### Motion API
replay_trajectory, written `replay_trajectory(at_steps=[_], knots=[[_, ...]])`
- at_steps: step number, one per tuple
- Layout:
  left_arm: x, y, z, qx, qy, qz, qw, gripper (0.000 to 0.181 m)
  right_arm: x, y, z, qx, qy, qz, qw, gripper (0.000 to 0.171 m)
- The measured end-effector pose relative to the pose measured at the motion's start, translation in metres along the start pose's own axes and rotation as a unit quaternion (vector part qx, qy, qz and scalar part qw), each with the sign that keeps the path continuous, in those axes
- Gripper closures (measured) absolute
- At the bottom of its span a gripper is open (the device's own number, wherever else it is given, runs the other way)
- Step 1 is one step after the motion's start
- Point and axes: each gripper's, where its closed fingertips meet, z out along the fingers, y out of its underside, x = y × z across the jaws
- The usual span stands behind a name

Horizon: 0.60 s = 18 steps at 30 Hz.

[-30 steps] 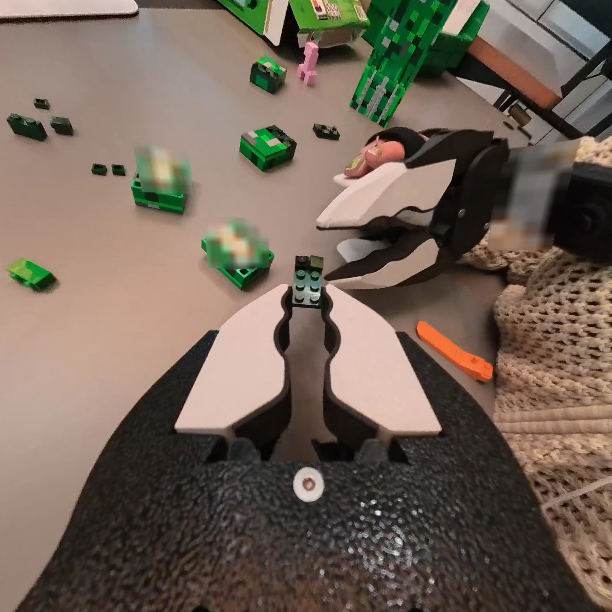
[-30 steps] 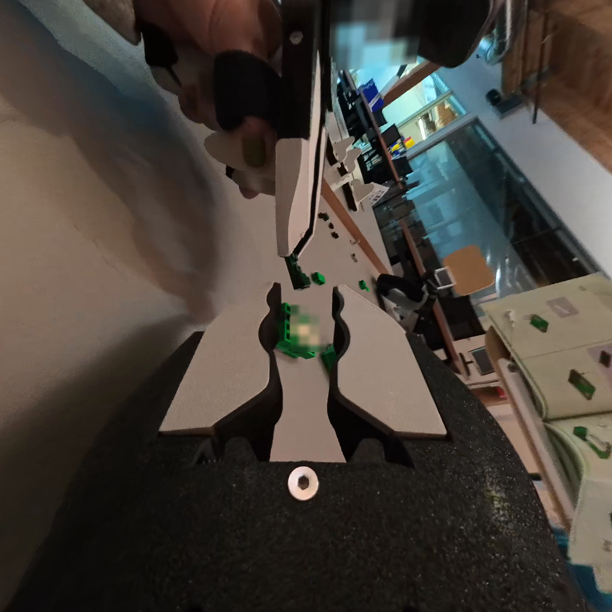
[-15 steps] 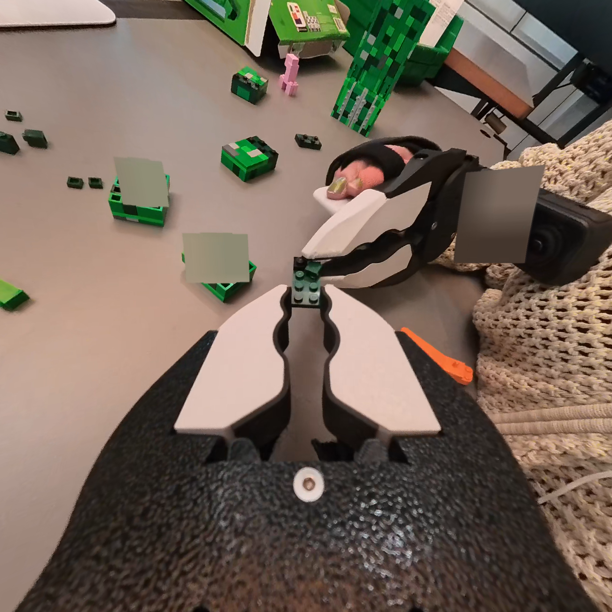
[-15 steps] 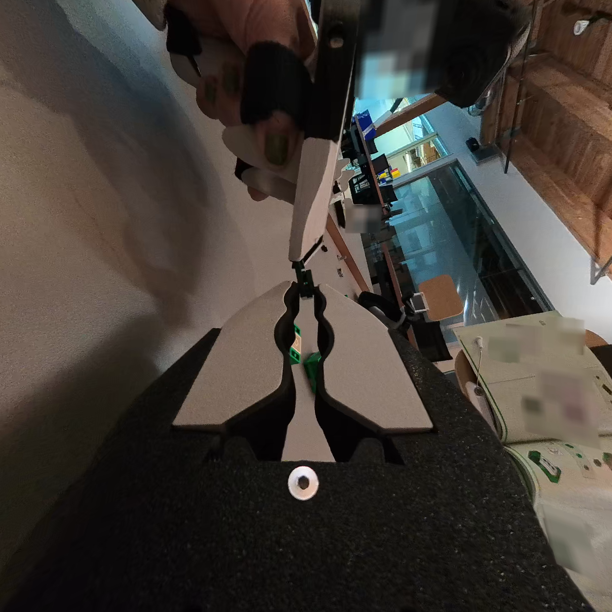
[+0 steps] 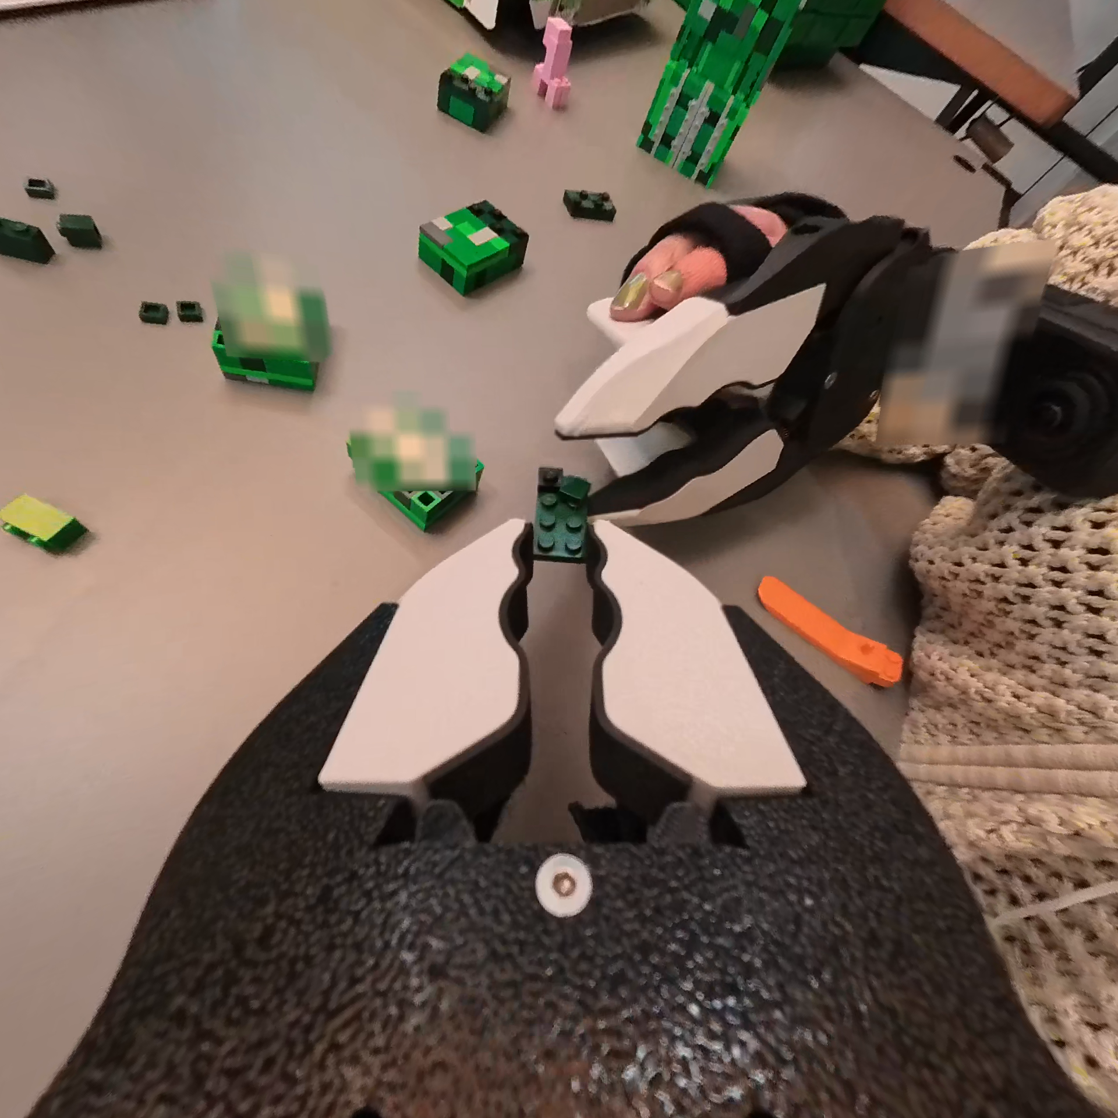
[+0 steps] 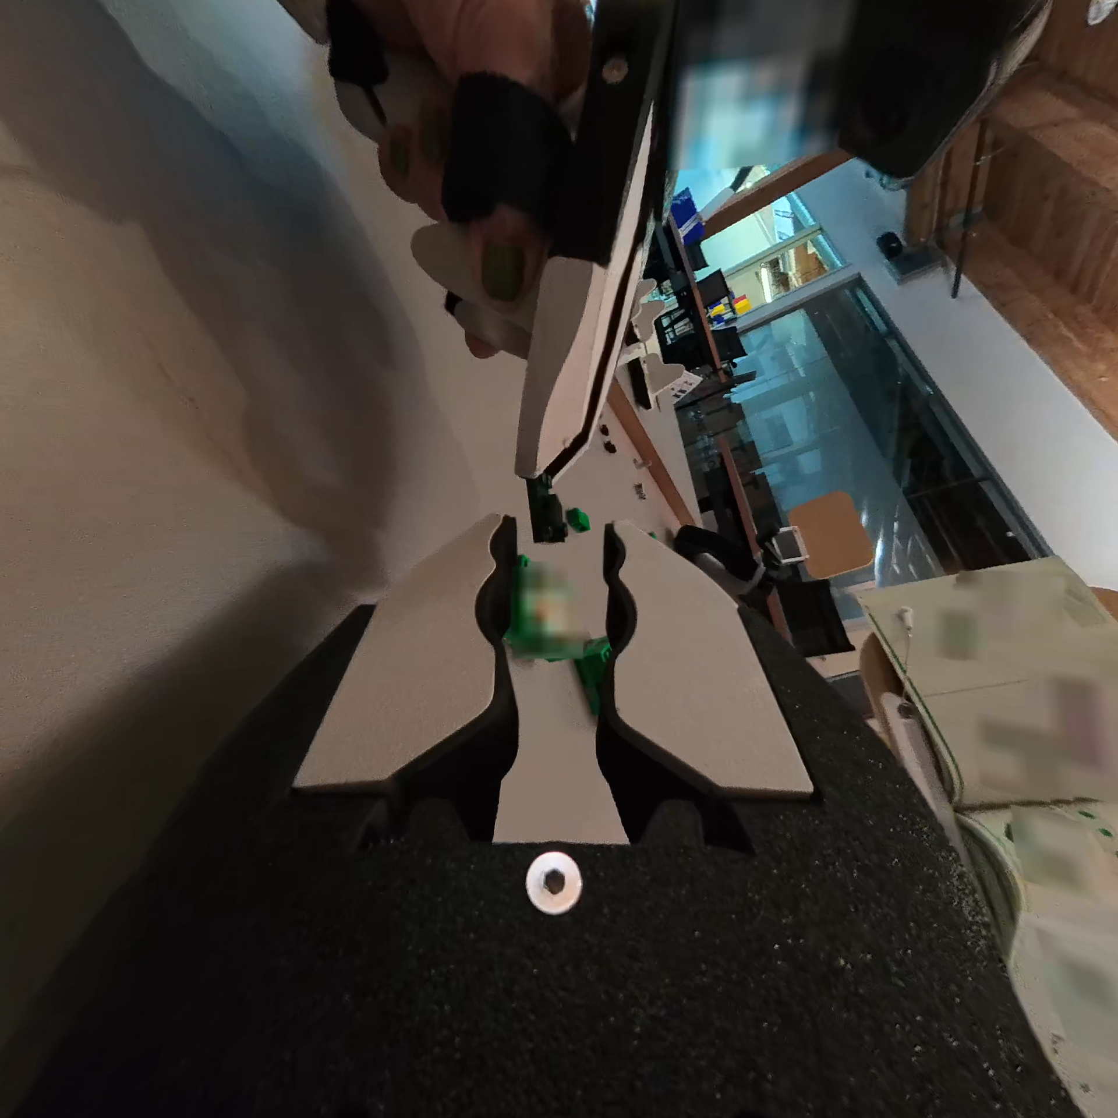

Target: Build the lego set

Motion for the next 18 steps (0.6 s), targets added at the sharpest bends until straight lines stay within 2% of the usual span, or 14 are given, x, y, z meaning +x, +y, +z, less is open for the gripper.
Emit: replay_trajectory(at_steps=[4, 7, 12, 14, 18], knots=[[-0.009, 0.005, -0.002, -0.005, -0.025, 0.005, 1.000, 0.166, -0.003, 0.007, -0.002, -0.007, -0.018, 0.044, 0.999, 0.147], [-0.015, 0.008, -0.001, 0.007, -0.042, 0.000, 0.999, 0.166, 0.004, 0.005, -0.004, 0.009, -0.025, 0.131, 0.991, 0.152], [-0.016, 0.004, 0.004, 0.044, -0.072, 0.008, 0.996, 0.166, 0.022, 0.006, -0.002, 0.025, -0.043, 0.346, 0.937, 0.154], [-0.014, 0.002, 0.007, 0.051, -0.080, 0.020, 0.995, 0.166, 0.023, -0.003, -0.002, 0.043, -0.058, 0.392, 0.917, 0.160], [-0.013, -0.001, 0.007, 0.055, -0.100, 0.048, 0.992, 0.166, 0.016, -0.007, -0.001, 0.022, -0.066, 0.416, 0.907, 0.152]])
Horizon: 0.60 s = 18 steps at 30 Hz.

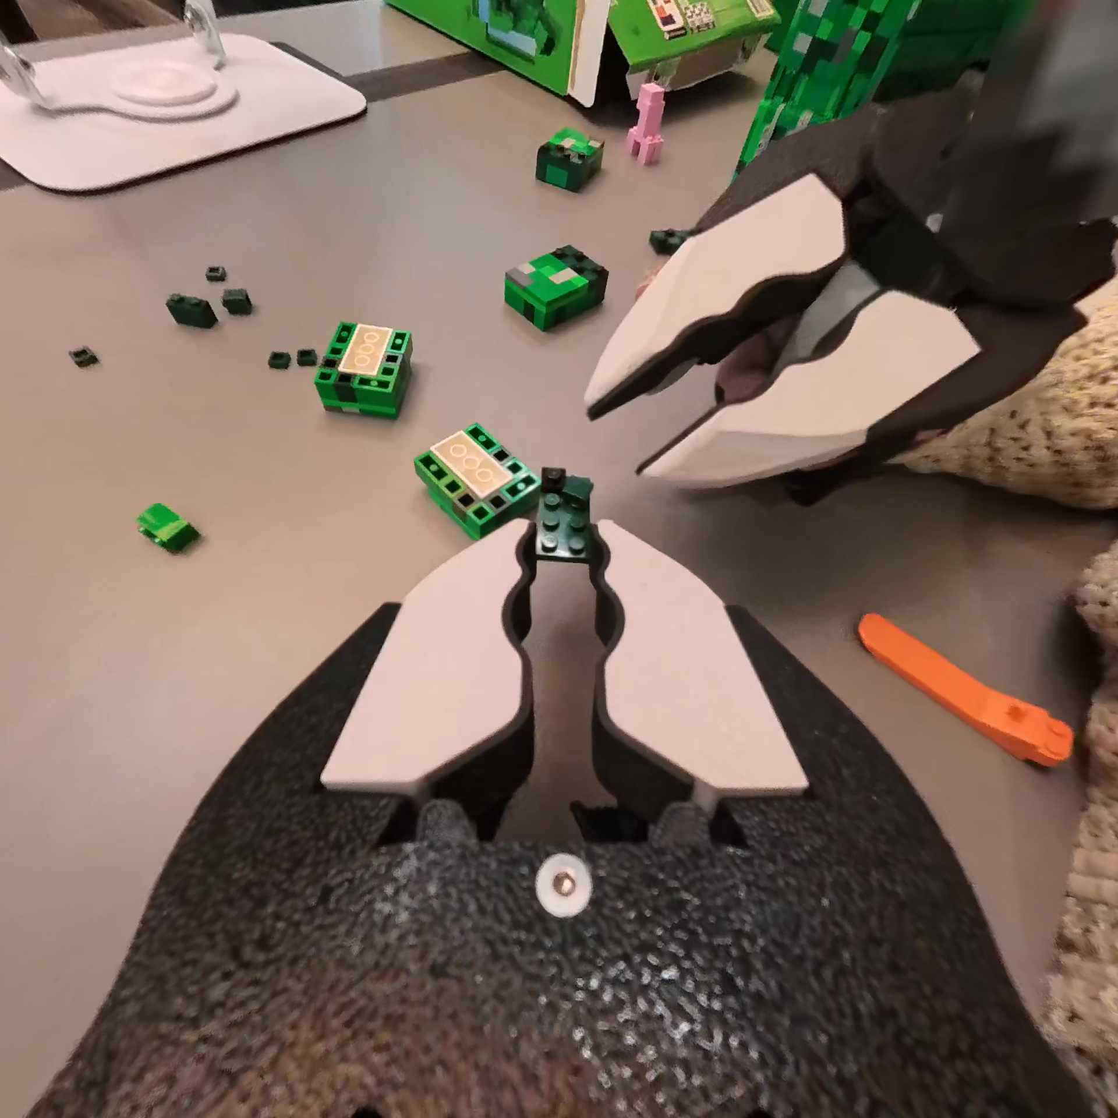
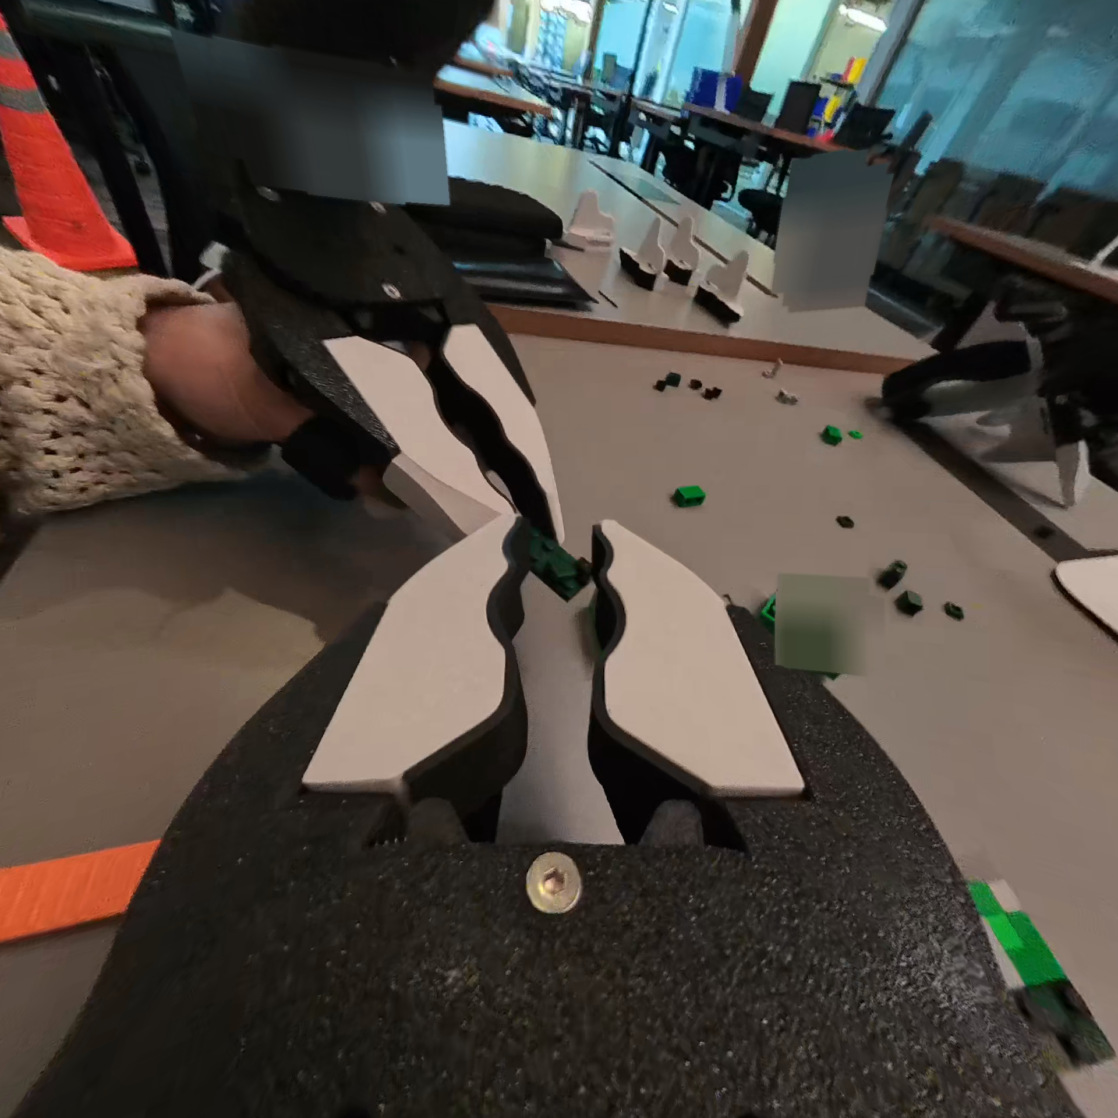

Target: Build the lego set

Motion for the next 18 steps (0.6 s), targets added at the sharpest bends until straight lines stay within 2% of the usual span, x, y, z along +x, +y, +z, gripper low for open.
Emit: replay_trajectory(at_steps=[5, 18], knots=[[0.0032, -0.0070, -0.0021, 0.012, 0.000, 0.011, 1.000, 0.166, 0.0073, 0.0060, 0.0012, -0.027, 0.039, 0.018, 0.999, 0.150], [0.0099, -0.0111, -0.0029, 0.016, 0.009, 0.017, 1.000, 0.166, 0.0078, 0.0084, 0.0026, -0.039, 0.043, 0.018, 0.998, 0.151]])
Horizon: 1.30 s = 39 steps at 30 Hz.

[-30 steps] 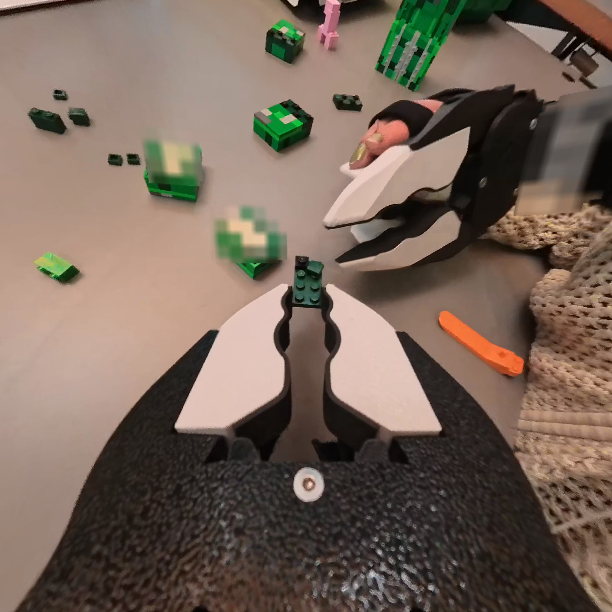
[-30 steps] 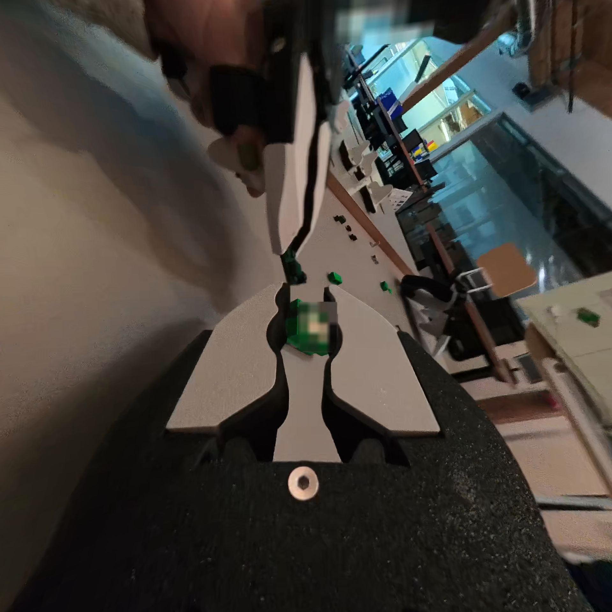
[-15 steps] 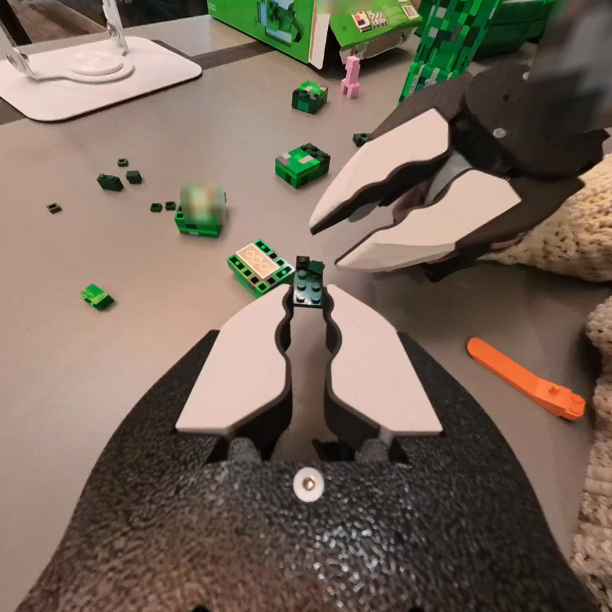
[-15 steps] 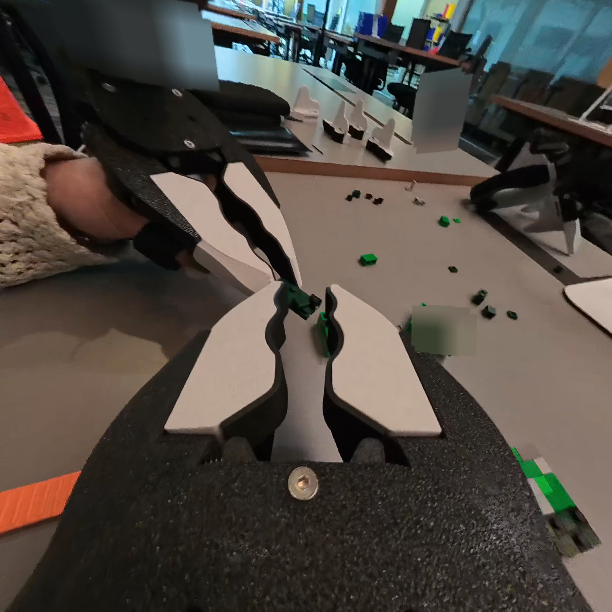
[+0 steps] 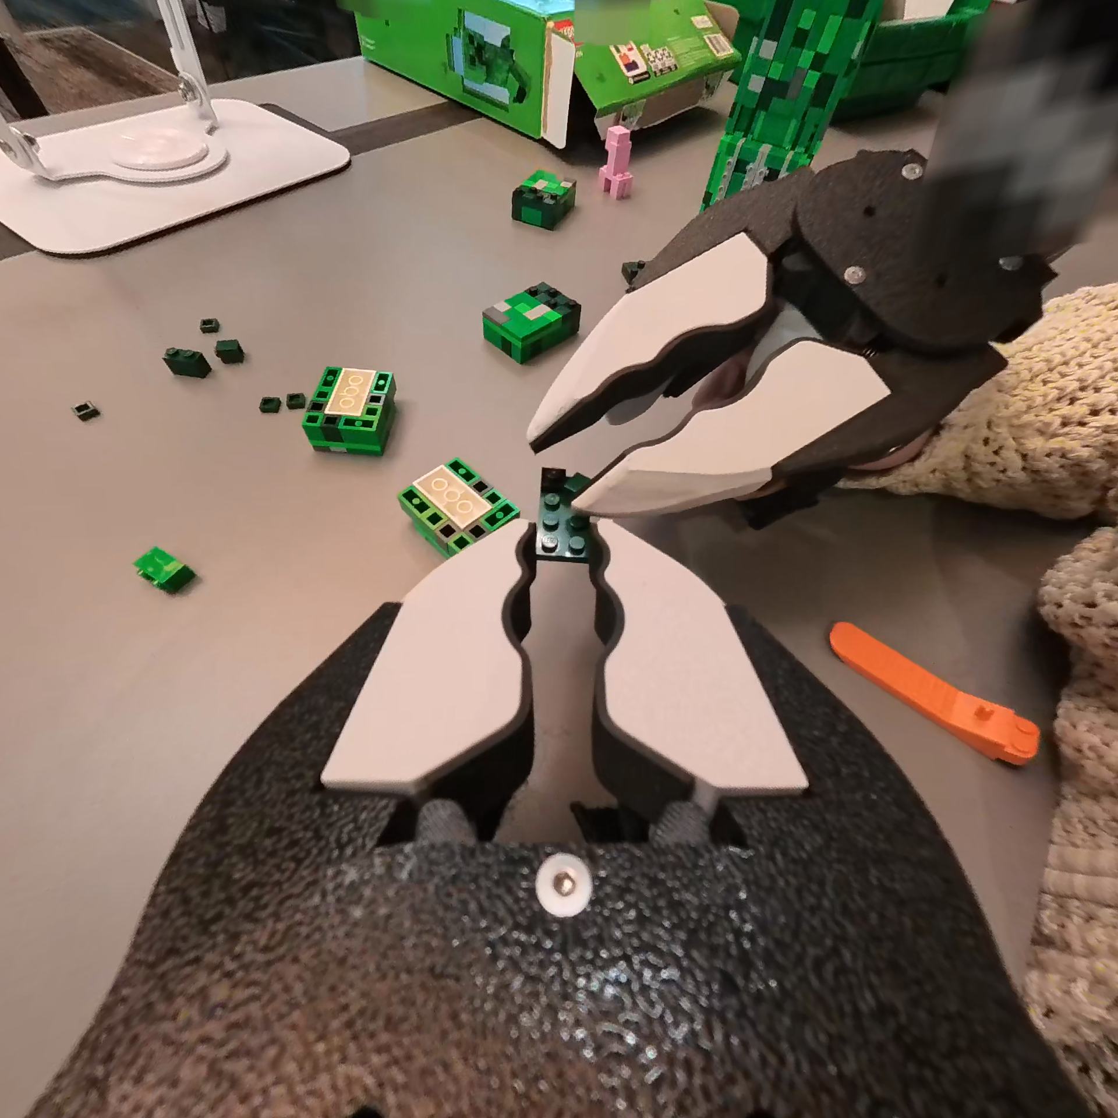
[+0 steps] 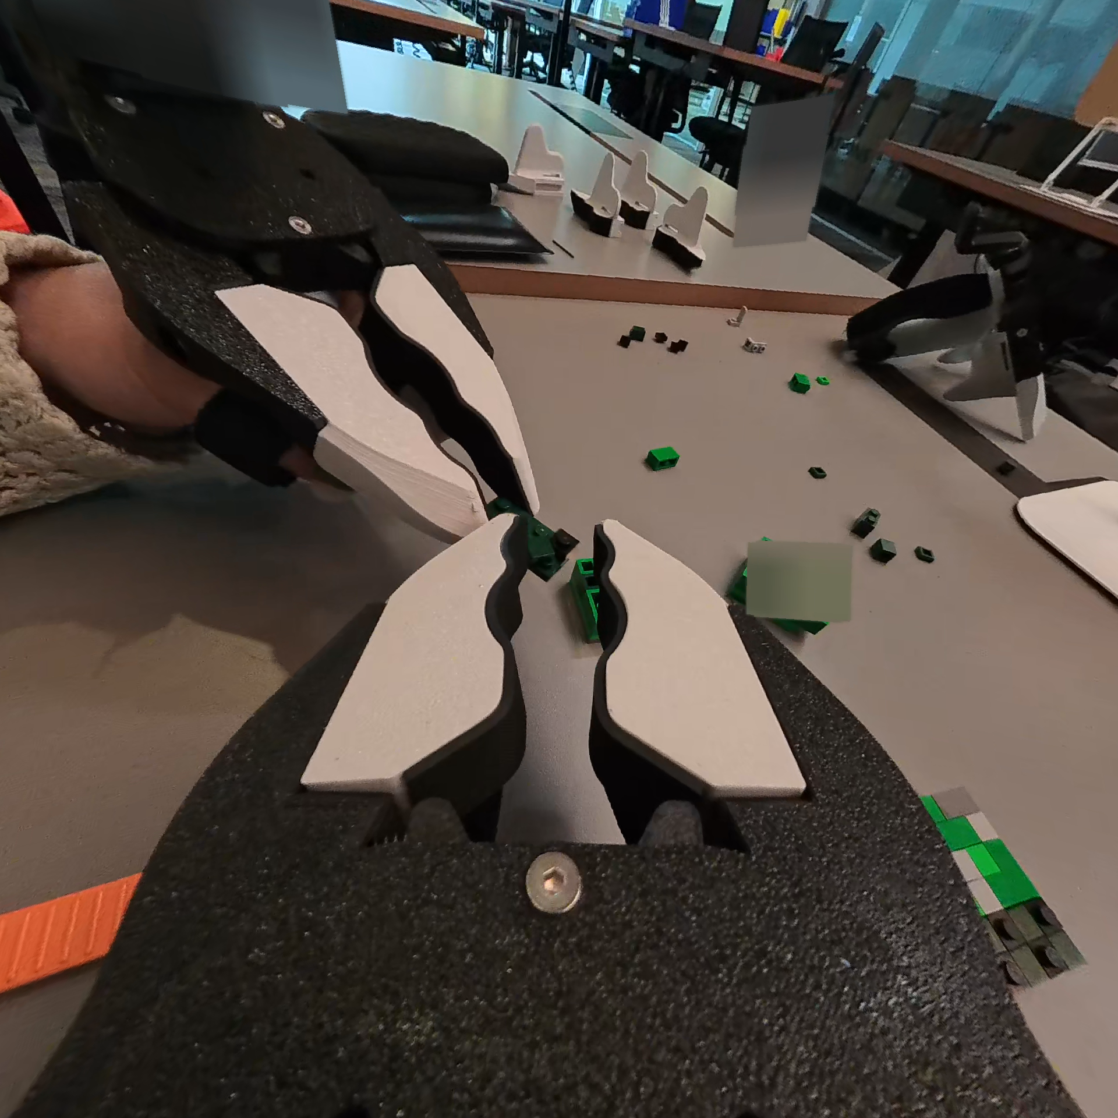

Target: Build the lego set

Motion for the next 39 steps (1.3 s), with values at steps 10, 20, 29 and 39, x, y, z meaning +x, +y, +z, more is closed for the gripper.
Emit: replay_trajectory(at_steps=[10, 20, 29, 39], knots=[[0.001, 0.000, -0.003, -0.001, 0.009, -0.006, 1.000, 0.166, -0.001, 0.000, -0.002, 0.001, -0.014, 0.006, 1.000, 0.151], [-0.002, 0.000, -0.006, -0.002, 0.014, -0.032, 0.999, 0.166, -0.007, -0.007, -0.012, 0.044, -0.040, -0.078, 0.995, 0.136], [-0.006, 0.006, -0.007, -0.014, 0.018, -0.064, 0.998, 0.166, -0.004, -0.002, -0.014, 0.033, -0.002, -0.209, 0.977, 0.142], [-0.001, 0.012, -0.003, -0.018, 0.030, -0.040, 0.999, 0.166, 0.009, -0.005, -0.020, 0.033, -0.012, -0.153, 0.988, 0.145]])
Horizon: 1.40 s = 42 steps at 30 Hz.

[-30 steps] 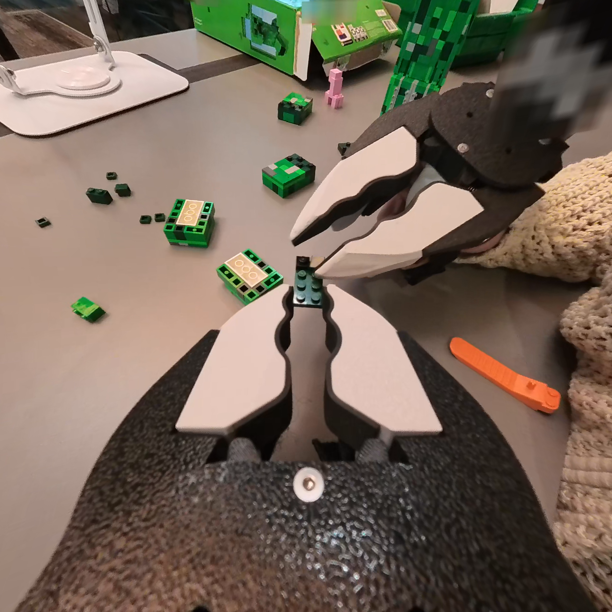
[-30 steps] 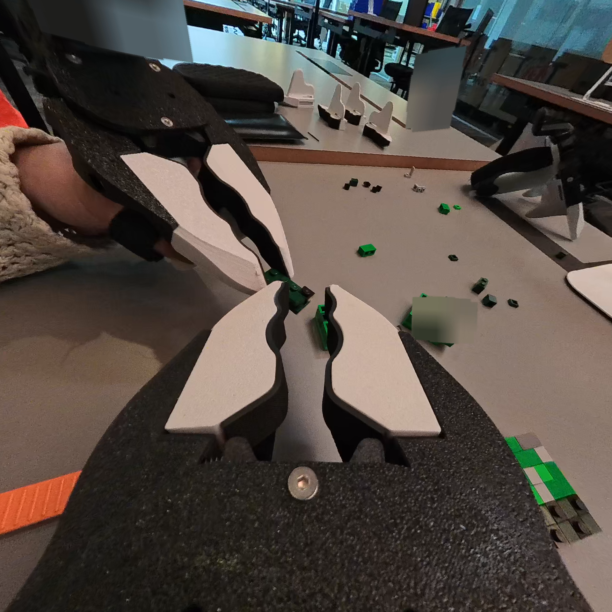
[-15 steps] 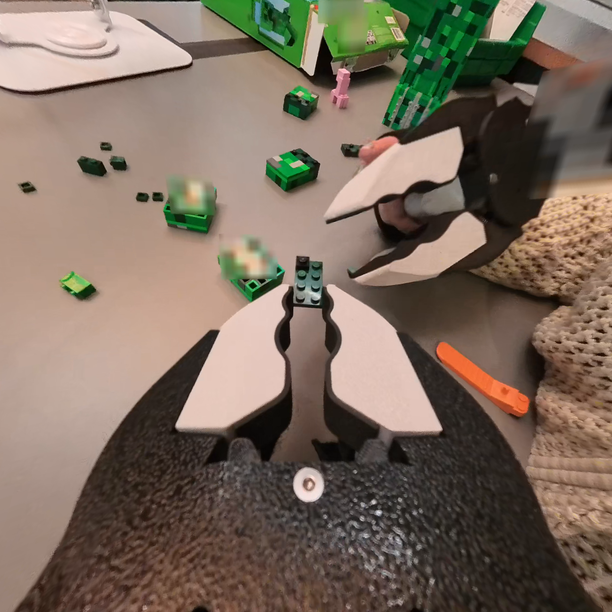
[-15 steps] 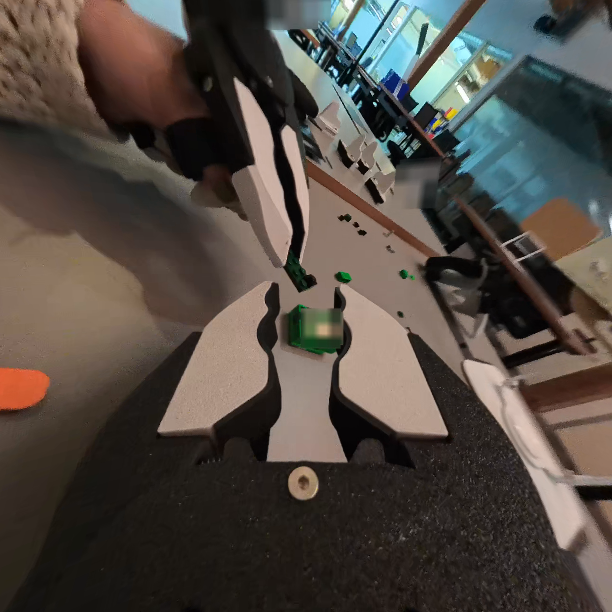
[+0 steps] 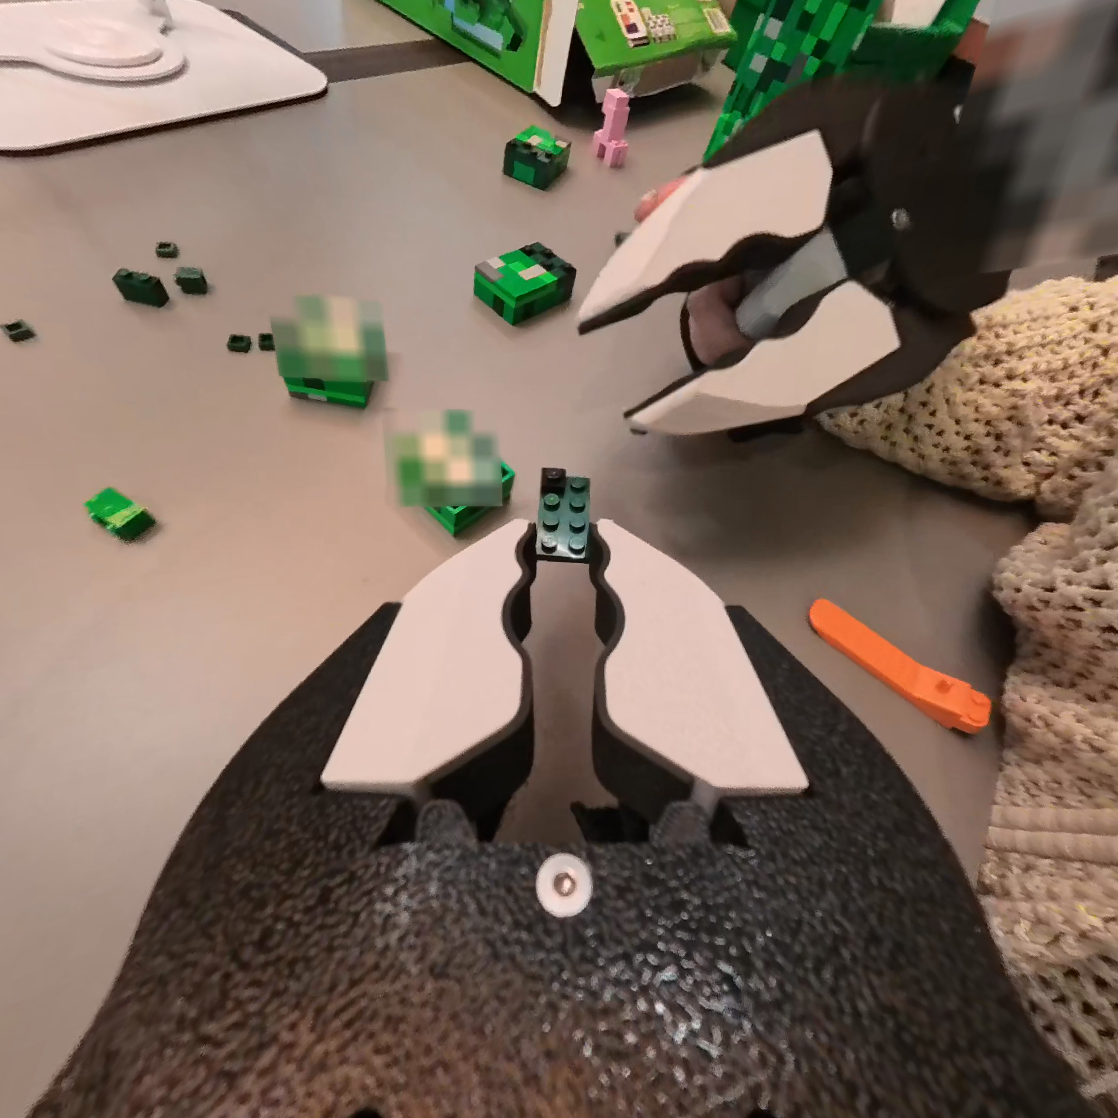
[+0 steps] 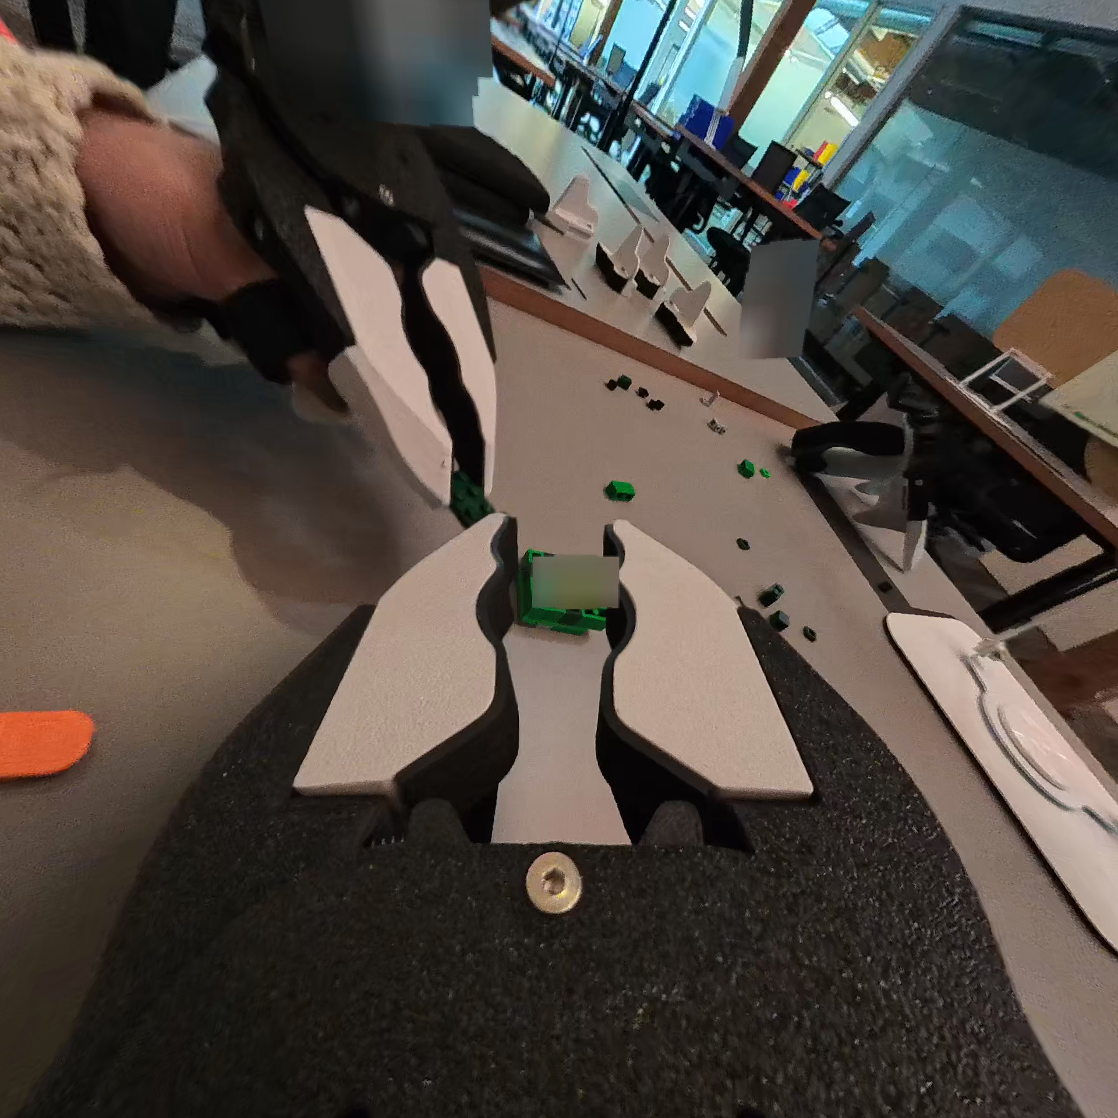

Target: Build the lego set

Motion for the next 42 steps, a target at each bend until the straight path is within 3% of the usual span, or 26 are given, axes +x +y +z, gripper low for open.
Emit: replay_trajectory(at_steps=[6, 16, 23, 27, 31, 35, 42], knots=[[0.018, -0.003, 0.011, 0.005, 0.030, 0.052, 0.998, 0.166, -0.006, -0.016, 0.000, 0.038, -0.034, 0.068, 0.996, 0.144], [0.022, -0.017, 0.002, 0.056, 0.057, 0.015, 0.997, 0.166, -0.008, -0.003, -0.001, 0.013, -0.056, 0.083, 0.995, 0.144], [0.015, -0.013, 0.003, 0.040, 0.039, 0.013, 0.998, 0.166, -0.003, -0.003, -0.005, 0.020, -0.064, 0.112, 0.991, 0.144], [0.006, -0.005, 0.001, 0.019, 0.016, 0.011, 1.000, 0.166, -0.020, 0.008, -0.017, -0.040, -0.166, 0.123, 0.978, 0.147], [0.011, 0.002, 0.001, 0.003, 0.035, 0.002, 0.999, 0.166, -0.071, 0.013, -0.045, -0.087, -0.326, 0.135, 0.932, 0.153], [0.019, 0.010, 0.003, -0.014, 0.044, 0.007, 0.999, 0.166, -0.102, 0.034, -0.055, -0.145, -0.361, 0.101, 0.916, 0.154], [0.033, 0.017, 0.003, -0.028, 0.059, 0.011, 0.998, 0.166, -0.106, 0.040, -0.049, -0.186, -0.327, 0.076, 0.923, 0.159]])
